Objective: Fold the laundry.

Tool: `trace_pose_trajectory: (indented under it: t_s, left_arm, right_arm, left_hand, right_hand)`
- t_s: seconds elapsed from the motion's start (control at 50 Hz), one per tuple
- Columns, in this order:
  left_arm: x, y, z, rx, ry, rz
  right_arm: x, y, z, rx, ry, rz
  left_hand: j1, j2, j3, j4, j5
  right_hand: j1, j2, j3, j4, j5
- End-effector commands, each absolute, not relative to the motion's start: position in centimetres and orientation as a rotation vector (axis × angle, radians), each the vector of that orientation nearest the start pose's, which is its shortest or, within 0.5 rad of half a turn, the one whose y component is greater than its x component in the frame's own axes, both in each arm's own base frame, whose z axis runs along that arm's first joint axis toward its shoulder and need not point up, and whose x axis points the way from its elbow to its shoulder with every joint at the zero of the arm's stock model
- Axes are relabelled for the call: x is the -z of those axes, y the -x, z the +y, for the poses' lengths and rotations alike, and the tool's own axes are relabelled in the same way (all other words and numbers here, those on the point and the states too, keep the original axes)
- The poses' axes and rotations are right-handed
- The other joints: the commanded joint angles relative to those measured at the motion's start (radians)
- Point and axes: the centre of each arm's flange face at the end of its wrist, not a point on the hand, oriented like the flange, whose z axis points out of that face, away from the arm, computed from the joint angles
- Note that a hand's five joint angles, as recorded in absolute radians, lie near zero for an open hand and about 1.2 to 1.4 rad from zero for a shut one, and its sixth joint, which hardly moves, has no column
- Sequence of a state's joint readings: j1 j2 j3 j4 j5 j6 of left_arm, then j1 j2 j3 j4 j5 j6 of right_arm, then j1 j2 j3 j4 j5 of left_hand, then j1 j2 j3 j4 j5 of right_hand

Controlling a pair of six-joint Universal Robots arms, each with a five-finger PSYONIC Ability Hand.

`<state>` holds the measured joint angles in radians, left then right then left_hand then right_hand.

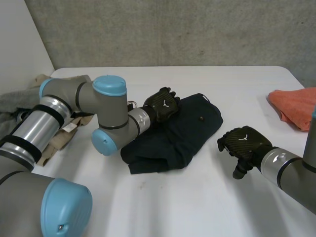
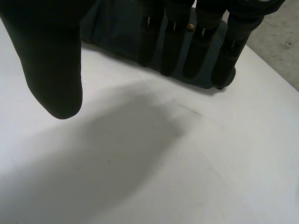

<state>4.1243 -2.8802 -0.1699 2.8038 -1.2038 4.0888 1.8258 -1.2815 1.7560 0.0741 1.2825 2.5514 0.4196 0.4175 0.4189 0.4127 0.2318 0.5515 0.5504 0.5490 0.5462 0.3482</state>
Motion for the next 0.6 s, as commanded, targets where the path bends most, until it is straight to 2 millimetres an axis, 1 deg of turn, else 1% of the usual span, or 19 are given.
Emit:
trace_pose_trajectory:
  t_s: [0.02, 0.08, 0.1, 0.16, 0.18, 0.24, 0.28, 0.36, 0.44, 0.46, 0.52, 0.54, 0.6]
  left_arm:
    - [-12.5, 42.0, -34.0, -1.964, 1.962, -1.407]
    - [-12.4, 42.3, -33.9, -1.977, 1.963, -1.383]
    - [-12.4, 42.5, -33.7, -1.983, 1.969, -1.368]
    - [-12.4, 42.8, -33.5, -1.994, 1.979, -1.338]
    - [-12.2, 43.0, -33.4, -1.997, 1.996, -1.316]
    - [-11.7, 43.2, -33.2, -2.008, 2.036, -1.277]
    - [-11.3, 43.4, -33.3, -2.056, 2.084, -1.225]
    - [-11.2, 43.8, -33.6, -2.152, 2.124, -1.145]
    - [-12.6, 43.7, -33.7, -2.173, 2.073, -1.171]
    - [-13.6, 43.5, -33.6, -2.170, 2.035, -1.202]
    - [-14.9, 43.1, -33.4, -2.156, 1.965, -1.267]
    - [-15.6, 42.8, -33.4, -2.153, 1.913, -1.296]
    - [-16.4, 42.7, -33.3, -2.154, 1.846, -1.313]
  right_arm:
    - [-17.4, -22.2, -24.5, 1.555, 1.263, 2.323]
    - [-17.6, -22.1, -24.6, 1.568, 1.256, 2.322]
    - [-17.7, -22.1, -24.6, 1.574, 1.258, 2.320]
    - [-17.8, -22.0, -24.6, 1.580, 1.251, 2.321]
    - [-17.9, -21.9, -24.7, 1.585, 1.249, 2.321]
    - [-18.0, -21.9, -24.7, 1.589, 1.249, 2.319]
    - [-18.1, -21.9, -24.7, 1.595, 1.249, 2.316]
    - [-18.1, -22.0, -24.7, 1.599, 1.249, 2.313]
    - [-18.2, -22.0, -24.6, 1.603, 1.252, 2.311]
    - [-18.3, -22.0, -24.6, 1.605, 1.252, 2.310]
    - [-18.4, -21.9, -24.6, 1.614, 1.247, 2.308]
    - [-18.5, -22.0, -24.6, 1.616, 1.248, 2.305]
    - [-18.5, -22.0, -24.6, 1.617, 1.251, 2.301]
  left_hand:
    - [0.148, 0.151, 0.149, 0.155, 0.162]
    - [0.287, 0.289, 0.287, 0.293, 0.300]
    - [0.380, 0.382, 0.381, 0.387, 0.393]
    - [0.524, 0.526, 0.525, 0.531, 0.538]
    - [0.667, 0.669, 0.668, 0.674, 0.681]
    - [0.975, 0.978, 0.976, 0.982, 0.989]
    - [0.977, 0.979, 0.977, 0.984, 0.990]
    - [0.977, 0.979, 0.977, 0.984, 0.990]
    - [0.977, 0.979, 0.977, 0.984, 0.990]
    - [0.977, 0.979, 0.977, 0.984, 0.990]
    - [0.977, 0.979, 0.977, 0.984, 0.990]
    - [0.977, 0.979, 0.977, 0.984, 0.990]
    - [0.977, 0.979, 0.977, 0.984, 0.990]
  right_hand:
    - [0.037, 0.038, 0.040, 0.042, 0.066]
    - [0.037, 0.038, 0.040, 0.042, 0.066]
    - [0.037, 0.038, 0.040, 0.042, 0.066]
    - [0.037, 0.038, 0.040, 0.042, 0.066]
    - [0.037, 0.038, 0.040, 0.042, 0.066]
    - [0.037, 0.038, 0.040, 0.042, 0.066]
    - [0.037, 0.038, 0.040, 0.042, 0.066]
    - [0.037, 0.038, 0.040, 0.042, 0.066]
    - [0.040, 0.041, 0.042, 0.045, 0.069]
    - [0.040, 0.041, 0.042, 0.045, 0.069]
    - [0.040, 0.041, 0.042, 0.045, 0.069]
    - [0.040, 0.041, 0.042, 0.045, 0.069]
    - [0.040, 0.041, 0.042, 0.045, 0.069]
